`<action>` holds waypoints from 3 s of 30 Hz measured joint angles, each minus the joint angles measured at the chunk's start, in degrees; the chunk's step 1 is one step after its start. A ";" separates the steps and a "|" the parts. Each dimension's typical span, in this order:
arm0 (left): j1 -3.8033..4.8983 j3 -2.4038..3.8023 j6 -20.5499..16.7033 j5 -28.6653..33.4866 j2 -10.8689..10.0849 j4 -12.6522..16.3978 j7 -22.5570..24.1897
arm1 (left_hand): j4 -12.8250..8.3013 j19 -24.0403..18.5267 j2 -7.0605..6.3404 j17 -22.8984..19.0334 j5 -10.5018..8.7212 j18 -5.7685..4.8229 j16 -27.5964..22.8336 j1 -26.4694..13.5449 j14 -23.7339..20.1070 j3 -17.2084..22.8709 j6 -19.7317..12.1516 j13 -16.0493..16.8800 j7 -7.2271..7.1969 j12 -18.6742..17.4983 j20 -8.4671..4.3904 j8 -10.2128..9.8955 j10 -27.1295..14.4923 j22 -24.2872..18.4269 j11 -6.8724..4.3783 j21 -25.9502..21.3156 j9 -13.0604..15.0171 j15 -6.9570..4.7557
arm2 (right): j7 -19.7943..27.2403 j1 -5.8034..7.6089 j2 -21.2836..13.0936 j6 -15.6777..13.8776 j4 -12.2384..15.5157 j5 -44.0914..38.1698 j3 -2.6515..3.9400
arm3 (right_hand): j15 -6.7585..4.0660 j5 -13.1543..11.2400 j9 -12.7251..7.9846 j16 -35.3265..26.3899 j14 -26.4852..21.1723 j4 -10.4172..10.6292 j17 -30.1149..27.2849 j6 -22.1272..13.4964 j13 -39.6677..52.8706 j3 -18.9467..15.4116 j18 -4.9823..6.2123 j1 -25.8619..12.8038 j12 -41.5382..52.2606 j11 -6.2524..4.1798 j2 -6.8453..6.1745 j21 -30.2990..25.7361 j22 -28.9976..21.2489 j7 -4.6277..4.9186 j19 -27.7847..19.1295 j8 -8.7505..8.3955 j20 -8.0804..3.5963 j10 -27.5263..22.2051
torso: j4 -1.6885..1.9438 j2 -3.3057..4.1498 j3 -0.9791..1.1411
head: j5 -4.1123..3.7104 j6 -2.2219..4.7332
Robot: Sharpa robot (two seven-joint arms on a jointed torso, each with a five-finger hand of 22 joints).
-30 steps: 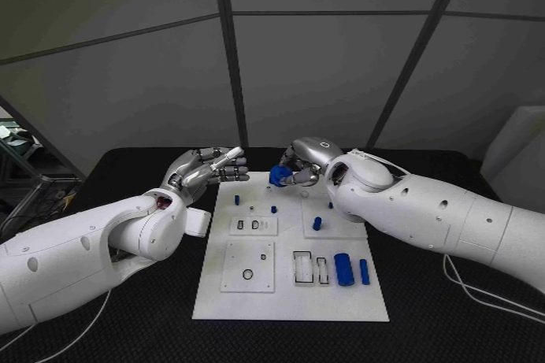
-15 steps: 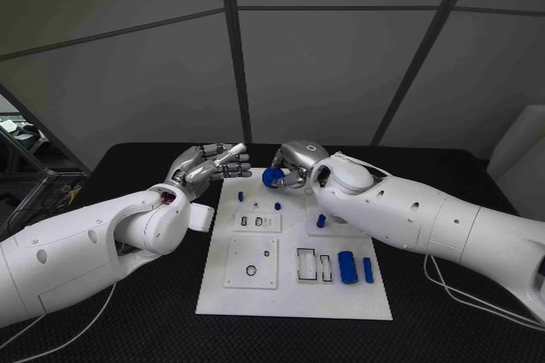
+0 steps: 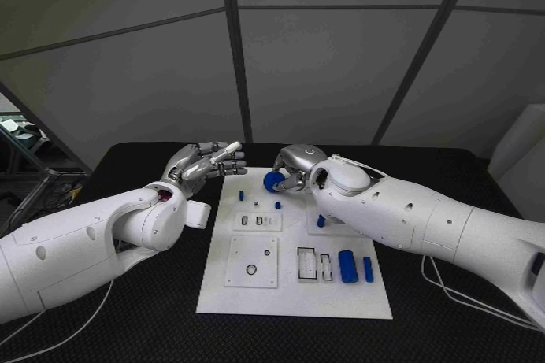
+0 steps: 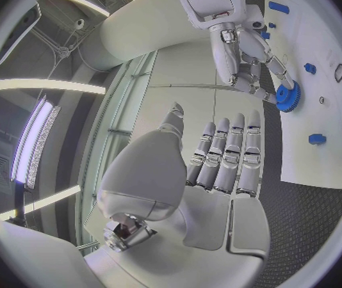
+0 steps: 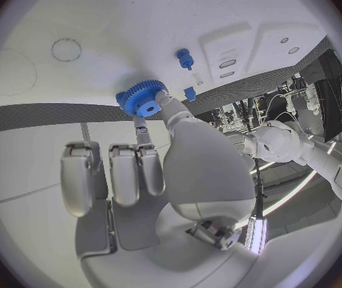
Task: Assemble the parts on the task board
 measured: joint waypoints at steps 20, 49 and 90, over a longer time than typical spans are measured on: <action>0.04 0.00 0.00 0.00 0.33 -0.27 0.04 | -0.15 0.00 0.00 0.01 0.00 0.00 -0.10 0.00 0.00 0.15 0.00 0.00 0.00 0.00 0.00 0.00 0.00 0.01 0.00 0.00 0.00 0.00 | 0.81 0.15 1.45 1.42 -2.23 -0.16 -0.16 | 0.42 -4.53 -0.96 0.00 0.00 1.05 0.04 -4.47 0.00 -2.30 0.01 -4.57 -0.68 0.95 -2.34 0.00 0.00 -0.12 -0.21 -1.07 0.22 0.10 | -0.06 -0.03 0.10 | 0.52 -0.31; 0.05 0.01 0.02 0.00 0.22 -0.64 -0.01 | -0.15 0.01 0.00 0.02 0.00 0.00 -0.10 0.00 0.01 0.16 -0.01 0.00 0.01 0.00 0.00 0.01 0.00 0.02 0.00 0.00 0.00 0.00 | 1.75 -0.07 -4.72 -1.13 2.86 2.75 -0.29 | 1.04 -4.35 -2.25 -0.01 0.19 6.17 0.02 -7.00 0.00 -3.48 0.01 -6.68 -0.89 1.36 -4.01 0.23 0.04 0.41 0.00 -1.04 0.82 0.10 | -0.24 -0.08 0.19 | 0.38 0.03; -0.17 -0.02 0.23 -0.01 1.19 -3.98 -0.01 | -0.31 0.01 0.00 0.03 0.00 0.01 -0.10 0.00 0.01 0.00 -0.01 0.00 0.01 -0.22 0.00 0.01 0.00 -0.05 0.00 0.00 -0.04 0.00 | 18.05 -0.30 -20.25 5.25 -0.53 32.11 0.19 | 1.04 -4.86 -2.36 -1.21 0.19 0.22 0.01 -5.32 0.00 -1.47 0.01 2.46 -3.05 1.35 -3.63 -1.29 0.02 0.22 0.00 -0.99 0.82 0.10 | -2.29 -0.37 1.37 | -1.27 0.48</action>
